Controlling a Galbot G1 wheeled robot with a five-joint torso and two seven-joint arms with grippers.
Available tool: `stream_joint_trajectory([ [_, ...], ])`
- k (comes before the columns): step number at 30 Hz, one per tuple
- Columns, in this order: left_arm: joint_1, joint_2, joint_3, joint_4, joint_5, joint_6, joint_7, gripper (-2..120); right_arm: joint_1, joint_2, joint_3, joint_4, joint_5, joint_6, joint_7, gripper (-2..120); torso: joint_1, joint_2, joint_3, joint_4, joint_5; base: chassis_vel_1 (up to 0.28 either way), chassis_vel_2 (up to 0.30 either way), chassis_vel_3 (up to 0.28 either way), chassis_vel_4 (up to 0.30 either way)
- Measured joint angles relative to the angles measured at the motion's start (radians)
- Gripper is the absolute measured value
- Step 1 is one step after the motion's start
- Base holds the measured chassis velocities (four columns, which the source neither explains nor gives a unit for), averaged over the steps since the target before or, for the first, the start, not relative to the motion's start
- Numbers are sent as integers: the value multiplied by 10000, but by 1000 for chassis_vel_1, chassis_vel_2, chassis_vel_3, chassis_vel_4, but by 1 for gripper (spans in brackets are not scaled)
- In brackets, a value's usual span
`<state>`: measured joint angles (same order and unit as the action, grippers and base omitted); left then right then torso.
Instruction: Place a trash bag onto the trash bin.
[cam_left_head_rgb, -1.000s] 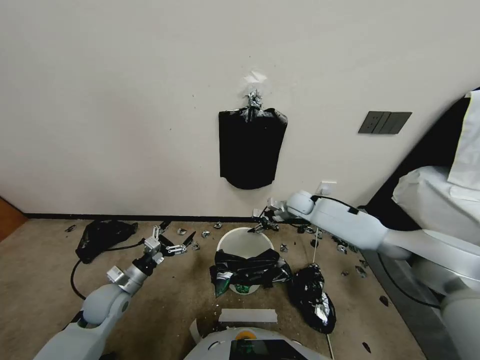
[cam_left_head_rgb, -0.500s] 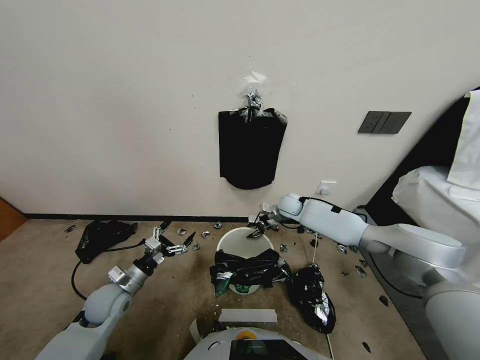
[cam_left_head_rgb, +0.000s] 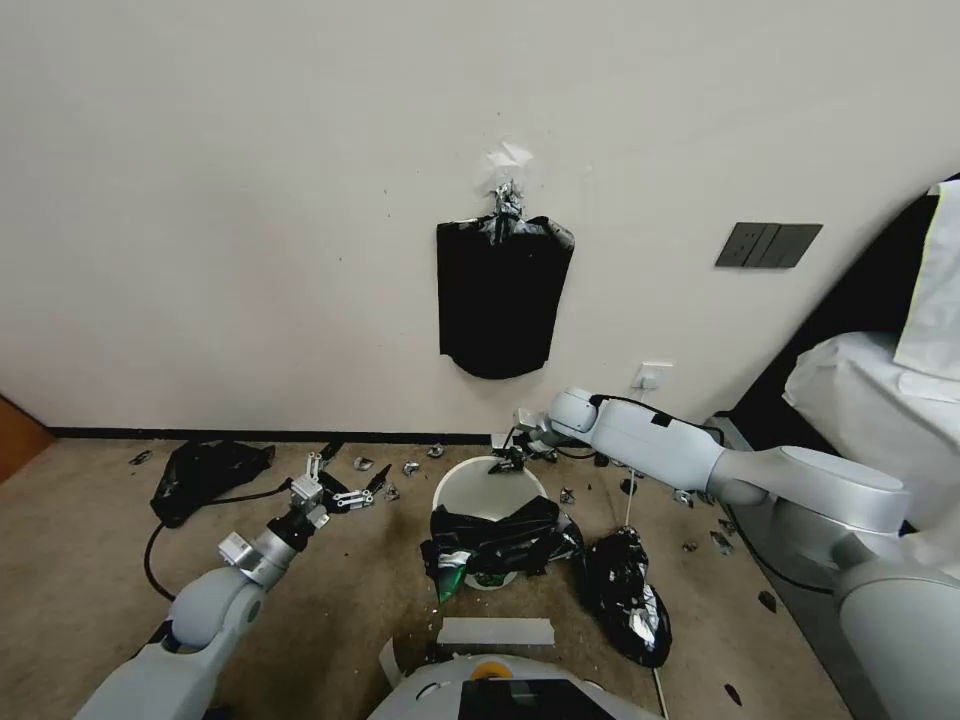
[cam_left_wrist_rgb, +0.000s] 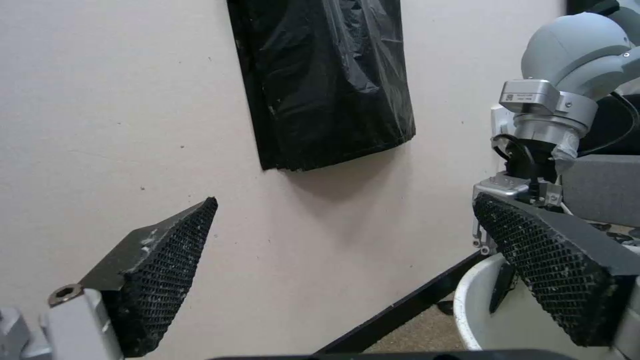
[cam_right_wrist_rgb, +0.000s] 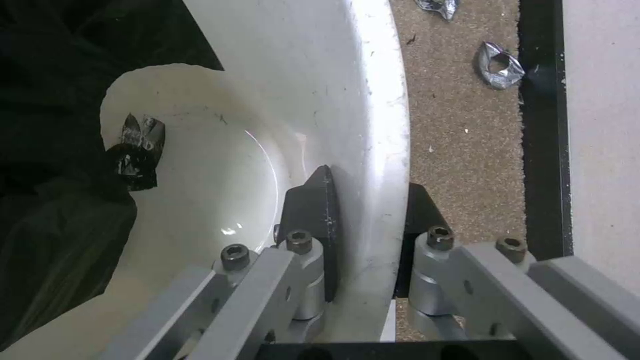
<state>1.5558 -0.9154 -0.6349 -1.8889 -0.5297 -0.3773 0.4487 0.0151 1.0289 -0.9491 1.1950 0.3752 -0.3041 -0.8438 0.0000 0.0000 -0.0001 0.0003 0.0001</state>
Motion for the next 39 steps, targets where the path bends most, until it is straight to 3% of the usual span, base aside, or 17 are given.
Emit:
stream_joint_trajectory([
  [7, -30, 22, 22, 46, 0, -3, 9, 99, -39, -337, 2, 234, 369, -537, 983, 11, 0, 0, 1, -3, 1, 0, 0, 0, 0],
  [15, -282, 90, 233, 197, -11, -3, 9, 99, 91, -1146, -326, 1378, 2462, -1692, 3423, 10, 1, -1, 2, -5, -1, 0, 0, 0, 0],
  [18, -394, 77, 370, 295, -12, -3, 9, 99, 91, -1546, -323, 2227, 3895, -2638, 5123, 7, 0, 0, 2, -3, 0, 0, 0, 0, 0],
  [25, -612, 69, 545, 463, -14, -3, 9, 99, -70, -2134, 1, 3377, 5291, -3792, 6817, 5, 0, -1, 2, -3, 2, 0, 0, 0, 0],
  [27, -627, 69, 558, 475, -14, -3, 9, 99, -91, -2183, 28, 3489, 5495, -3876, 7044, 5, 0, 0, 2, -4, 2, 0, 0, 0, 0],
  [35, -808, 76, 663, 597, -39, -3, 7, 99, -413, -2601, 596, 4503, 7448, -4014, 9537, 4, 0, 0, 2, -4, -1, 0, 0, 0, 0],
  [37, -857, 82, 665, 611, -56, -3, 0, 99, -811, -2778, 1144, 5107, 8543, -4012, 11100, 3, 0, -1, 2, -1, -1, 0, 0, 0, 0],
  [39, -878, 82, 666, 616, -60, -3, -4, 99, -1055, -2875, 1454, 5402, 8941, -4004, 11688, 3, 0, 0, 1, -2, 0, 0, 0, 0, 0],
])
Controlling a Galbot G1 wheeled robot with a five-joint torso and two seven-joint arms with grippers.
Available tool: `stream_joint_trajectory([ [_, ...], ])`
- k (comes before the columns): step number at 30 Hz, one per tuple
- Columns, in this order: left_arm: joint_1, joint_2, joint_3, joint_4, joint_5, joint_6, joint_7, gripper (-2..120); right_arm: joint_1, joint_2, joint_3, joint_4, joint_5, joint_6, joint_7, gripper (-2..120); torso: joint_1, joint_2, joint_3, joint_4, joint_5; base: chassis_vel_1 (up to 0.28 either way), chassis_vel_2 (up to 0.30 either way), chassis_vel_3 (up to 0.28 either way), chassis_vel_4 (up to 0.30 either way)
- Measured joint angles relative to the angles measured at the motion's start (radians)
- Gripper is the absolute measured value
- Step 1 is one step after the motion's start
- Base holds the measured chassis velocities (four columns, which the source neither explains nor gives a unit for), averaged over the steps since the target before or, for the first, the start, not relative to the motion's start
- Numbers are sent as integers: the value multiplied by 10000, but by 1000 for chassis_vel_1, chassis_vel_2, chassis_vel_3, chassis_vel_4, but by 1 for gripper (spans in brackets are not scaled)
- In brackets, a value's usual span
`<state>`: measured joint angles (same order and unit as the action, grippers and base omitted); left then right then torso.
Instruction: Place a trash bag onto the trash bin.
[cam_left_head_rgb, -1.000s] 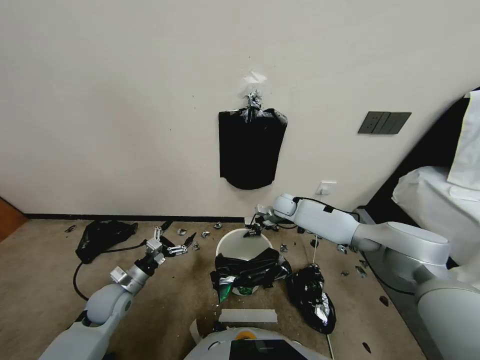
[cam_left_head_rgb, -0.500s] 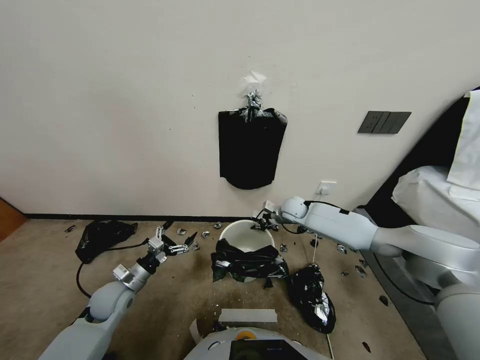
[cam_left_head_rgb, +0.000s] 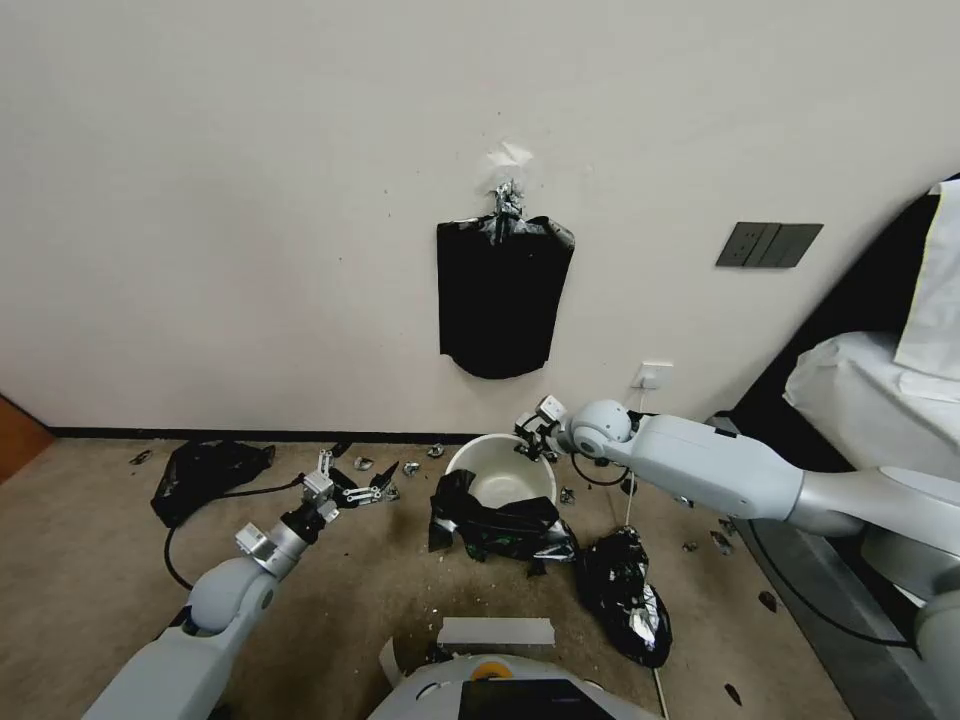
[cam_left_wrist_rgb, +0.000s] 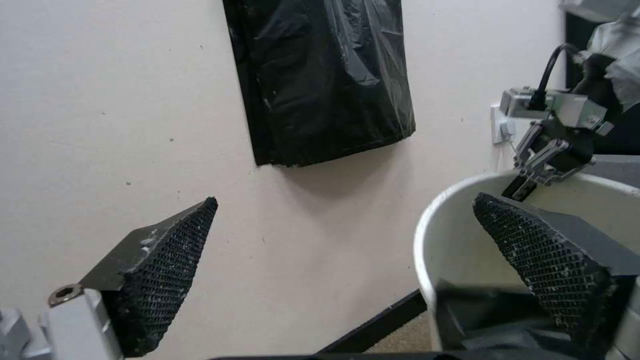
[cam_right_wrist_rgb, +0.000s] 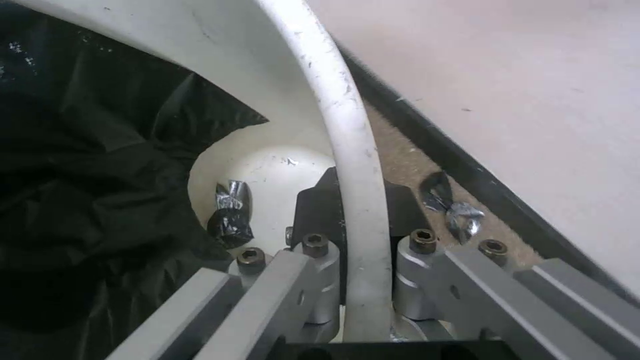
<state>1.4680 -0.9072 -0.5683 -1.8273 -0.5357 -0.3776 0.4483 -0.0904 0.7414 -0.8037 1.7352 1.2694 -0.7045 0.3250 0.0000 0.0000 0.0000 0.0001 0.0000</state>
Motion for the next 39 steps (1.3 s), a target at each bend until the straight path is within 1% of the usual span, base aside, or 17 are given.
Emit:
stream_joint_trajectory([
  [3, -62, 1, 11, 28, -8, 0, -8, 99, -778, -357, 931, 758, 844, 10, 1265, 3, 0, 0, 0, -3, 1, 0, 0, 0, 0],
  [4, -62, 1, 11, 28, -8, 0, -8, 99, -778, -357, 931, 758, 844, 10, 1265, 3, 0, 0, 0, -3, 1, 0, 0, 0, 0],
  [7, -134, -34, 36, 61, -12, 1, -19, 99, -1473, -535, 1886, 1292, 1716, 21, 2371, 3, 0, 0, -1, -4, 0, 0, 0, 0, 0],
  [8, -134, -34, 36, 61, -12, 1, -19, 99, -1473, -535, 1886, 1292, 1716, 21, 2371, 3, 0, 0, -1, -4, 0, 0, 0, 0, 0],
  [10, -188, -85, 31, 93, -23, 1, -32, 99, -2278, -563, 2858, 1734, 2445, 44, 3348, 3, 0, 0, 0, 1, 0, 0, 0, 0, 0],
  [12, -217, -140, -12, 102, -57, 6, -42, 99, -3123, -431, 3855, 2102, 3034, 56, 4124, 3, 0, 0, 0, -1, 0, 0, 0, 0, 0],
  [13, -217, -140, -12, 102, -57, 6, -42, 99, -3123, -431, 3855, 2102, 3034, 56, 4124, 3, 0, 0, 0, -1, 0, 0, 0, 0, 0],
  [16, -233, -241, -106, 94, -199, 43, -70, 99, -4465, -20, 5426, 2640, 3558, 209, 5284, 3, 0, 0, 0, -1, -3, 0, 0, 0, 0],
  [17, -233, -241, -106, 94, -199, 43, -70, 99, -4465, -20, 5426, 2640, 3558, 209, 5284, 3, 0, 0, 0, -1, -3, 0, 0, 0, 0],
  [20, -252, -419, -264, 85, -231, 84, -116, 99, -5375, 452, 6276, 3011, 3829, 720, 6428, 3, 0, 0, -1, -2, -2, 0, 0, 0, 0],
  [23, -251, -489, -315, 80, -231, 90, -124, 99, -5605, 647, 6485, 3086, 3857, 855, 6734, 3, 0, 0, -1, -3, -2, 0, 0, 0, 0],
  [25, -202, -693, -455, 53, -232, 92, -132, 99, -6197, 1435, 7050, 3242, 3920, 1318, 7728, 3, 0, 0, 0, 0, -1, 0, 0, 0, 0],
  [27, -197, -710, -464, 51, -232, 92, -132, 99, -6235, 1486, 7082, 3254, 3923, 1349, 7787, 3, 0, 0, 0, 0, -1, 0, 0, 0, 0],
  [29, -124, -907, -577, 35, -218, 94, -133, 99, -6846, 2205, 7521, 3493, 3968, 1680, 8485, 3, 0, 0, 0, 0, -2, 0, 0, 0, 0],
  [30, -124, -907, -577, 35, -218, 94, -133, 99, -6846, 2205, 7521, 3493, 3968, 1680, 8485, 3, 0, 0, 0, 0, -2, 0, 0, 0, 0],
  [34, -79, -1033, -632, 6, -193, 96, -131, 99, -7827, 2818, 7857, 3782, 3792, 1887, 8820, 3, -1, 0, -1, 0, -1, 0, 0, 0, 0],
  [39, -81, -1071, -628, 4, -175, 103, -129, 99, -8591, 3130, 8076, 3902, 3355, 1922, 8804, 3, -1, 1, -1, -3, -1, 0, 0, 0, 0],
])
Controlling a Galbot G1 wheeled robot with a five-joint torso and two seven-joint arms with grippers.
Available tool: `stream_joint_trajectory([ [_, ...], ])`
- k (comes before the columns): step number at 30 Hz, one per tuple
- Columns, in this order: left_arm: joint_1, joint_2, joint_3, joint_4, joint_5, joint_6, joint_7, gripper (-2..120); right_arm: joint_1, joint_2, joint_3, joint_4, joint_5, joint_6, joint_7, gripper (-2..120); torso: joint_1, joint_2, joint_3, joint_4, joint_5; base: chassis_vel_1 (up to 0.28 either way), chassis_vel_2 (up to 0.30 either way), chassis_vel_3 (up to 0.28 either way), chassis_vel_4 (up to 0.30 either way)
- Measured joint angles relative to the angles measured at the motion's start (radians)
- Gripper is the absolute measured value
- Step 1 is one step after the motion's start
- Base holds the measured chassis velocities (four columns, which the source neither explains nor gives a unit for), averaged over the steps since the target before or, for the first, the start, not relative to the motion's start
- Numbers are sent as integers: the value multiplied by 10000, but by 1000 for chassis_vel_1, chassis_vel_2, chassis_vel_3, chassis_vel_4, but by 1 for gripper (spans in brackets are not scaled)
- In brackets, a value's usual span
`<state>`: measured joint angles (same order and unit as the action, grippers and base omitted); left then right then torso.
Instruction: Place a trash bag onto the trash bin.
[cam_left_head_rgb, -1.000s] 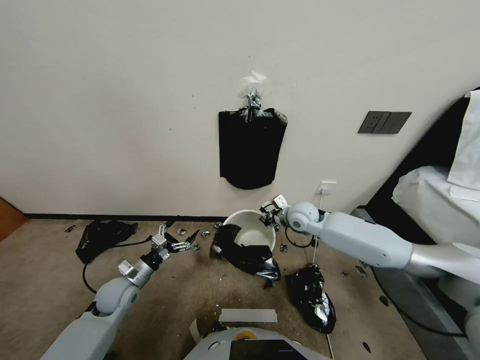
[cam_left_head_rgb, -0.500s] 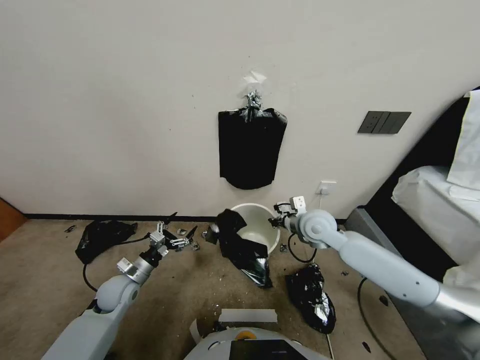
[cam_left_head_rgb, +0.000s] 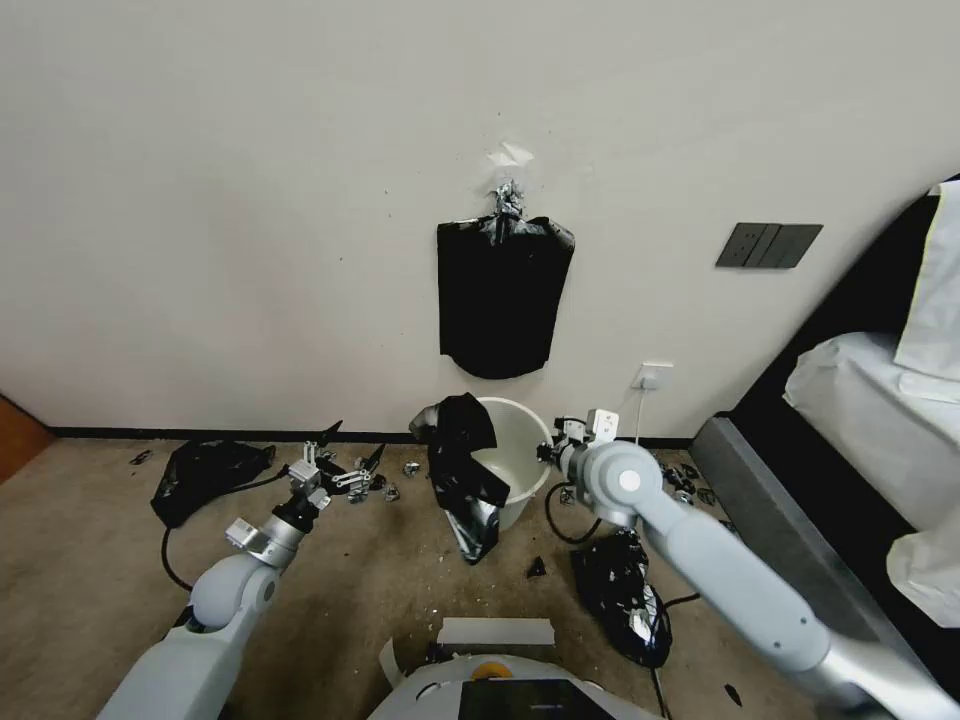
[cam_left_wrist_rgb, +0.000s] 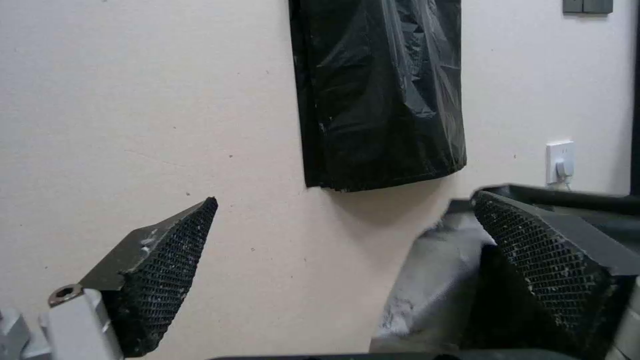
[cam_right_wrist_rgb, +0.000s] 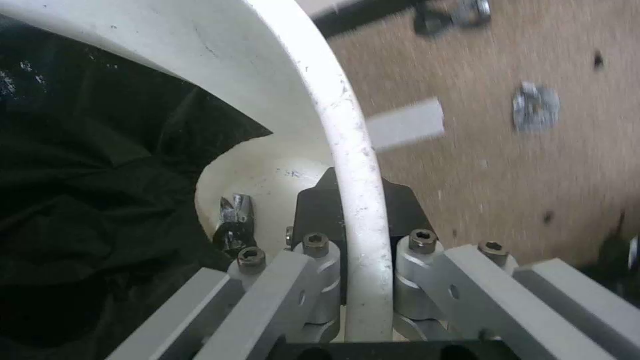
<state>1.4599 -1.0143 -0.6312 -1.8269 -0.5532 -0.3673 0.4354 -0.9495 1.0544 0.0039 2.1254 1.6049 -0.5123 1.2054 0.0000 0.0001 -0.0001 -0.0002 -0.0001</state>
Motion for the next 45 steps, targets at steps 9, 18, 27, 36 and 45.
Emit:
stream_joint_trajectory([
  [9, -18, -46, 47, 47, 47, 20, 6, 99, -1097, 574, 165, -6, -962, 2, -290, 3, 0, -1, 0, 2, 0, 0, 0, 0, 0],
  [18, 12, -30, 50, 102, 55, 11, 34, 99, -1603, 586, -27, -199, -2247, -48, -693, 3, 0, 0, 0, 2, 1, 0, 0, 0, 0],
  [27, 31, -7, 60, 110, 62, -21, 63, 99, -2124, 582, -72, -217, -2942, -63, -878, 3, 0, 0, 0, 1, 1, 0, 0, 0, 0],
  [36, 114, 0, 106, 1, 112, -26, 79, 99, -2537, 682, -119, -177, -3405, -75, -960, 4, 0, 0, 1, 1, 1, 0, 0, 0, 0],
  [45, 249, 4, 126, -124, 175, -36, 93, 99, -2840, 773, -162, -132, -3685, -77, -1041, 34, 0, -1, 1, 2, 1, 0, 0, 0, 0],
])
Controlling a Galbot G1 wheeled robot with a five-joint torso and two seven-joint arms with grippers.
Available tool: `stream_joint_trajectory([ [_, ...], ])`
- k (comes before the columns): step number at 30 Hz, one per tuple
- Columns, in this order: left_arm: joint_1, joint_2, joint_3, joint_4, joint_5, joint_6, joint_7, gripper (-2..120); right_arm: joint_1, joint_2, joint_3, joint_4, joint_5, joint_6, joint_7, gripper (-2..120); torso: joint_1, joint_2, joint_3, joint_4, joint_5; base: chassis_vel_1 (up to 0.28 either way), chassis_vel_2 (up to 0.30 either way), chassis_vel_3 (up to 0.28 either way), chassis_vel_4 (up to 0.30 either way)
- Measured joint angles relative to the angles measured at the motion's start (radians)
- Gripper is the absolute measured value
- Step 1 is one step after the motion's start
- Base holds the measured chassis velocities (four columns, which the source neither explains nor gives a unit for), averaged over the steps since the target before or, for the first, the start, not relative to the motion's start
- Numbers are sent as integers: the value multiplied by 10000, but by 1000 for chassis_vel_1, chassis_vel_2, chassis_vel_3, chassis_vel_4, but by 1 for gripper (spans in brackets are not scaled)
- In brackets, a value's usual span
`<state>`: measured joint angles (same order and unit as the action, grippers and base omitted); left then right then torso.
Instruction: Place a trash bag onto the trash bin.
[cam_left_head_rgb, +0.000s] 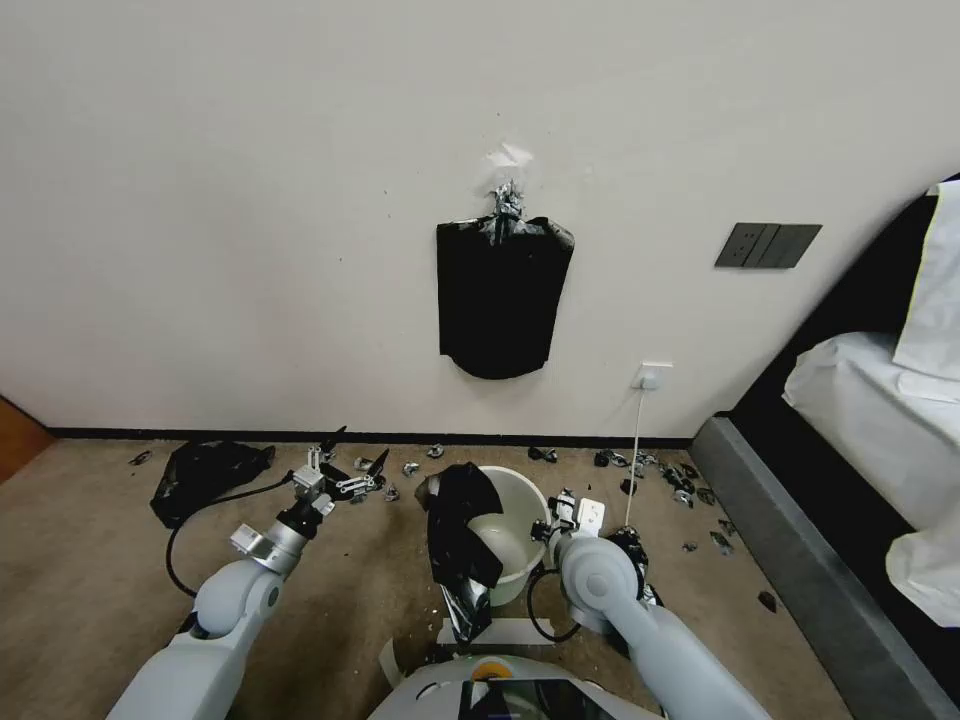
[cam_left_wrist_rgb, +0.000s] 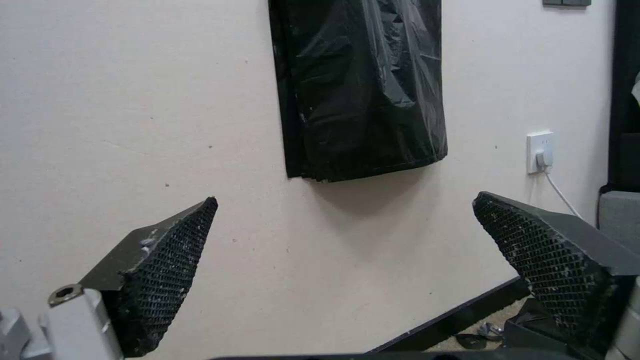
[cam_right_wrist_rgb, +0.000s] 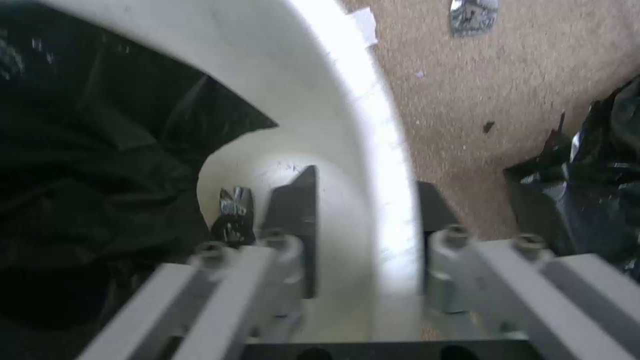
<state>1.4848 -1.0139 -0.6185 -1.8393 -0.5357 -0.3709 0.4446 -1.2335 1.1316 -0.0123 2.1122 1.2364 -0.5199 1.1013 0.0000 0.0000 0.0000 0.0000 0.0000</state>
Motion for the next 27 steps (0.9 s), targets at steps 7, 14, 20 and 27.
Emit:
stream_joint_trajectory([
  [7, 87, 8, 1, -89, 3, -1, 17, 99, -85, -158, 31, 160, -76, -30, -8, 58, 0, 1, 0, 0, 0, 0, 0, 0, 0],
  [14, 230, 37, 155, -190, -93, 172, 16, 99, -72, -513, 166, 371, -274, -81, -139, 86, 0, 0, 0, -1, 0, 0, 0, 0, 0],
  [20, 739, 357, 113, -609, -251, 1536, 283, 100, -76, -899, 305, 678, -882, -132, -484, 100, 0, 0, 0, 1, 0, 0, 0, 0, 0],
  [27, 1565, 863, -303, -1476, -439, 4855, 942, 99, -98, -1381, 501, 1191, -1706, -166, -1068, 100, 0, 0, 0, 1, 3, 0, 0, 0, 0],
])
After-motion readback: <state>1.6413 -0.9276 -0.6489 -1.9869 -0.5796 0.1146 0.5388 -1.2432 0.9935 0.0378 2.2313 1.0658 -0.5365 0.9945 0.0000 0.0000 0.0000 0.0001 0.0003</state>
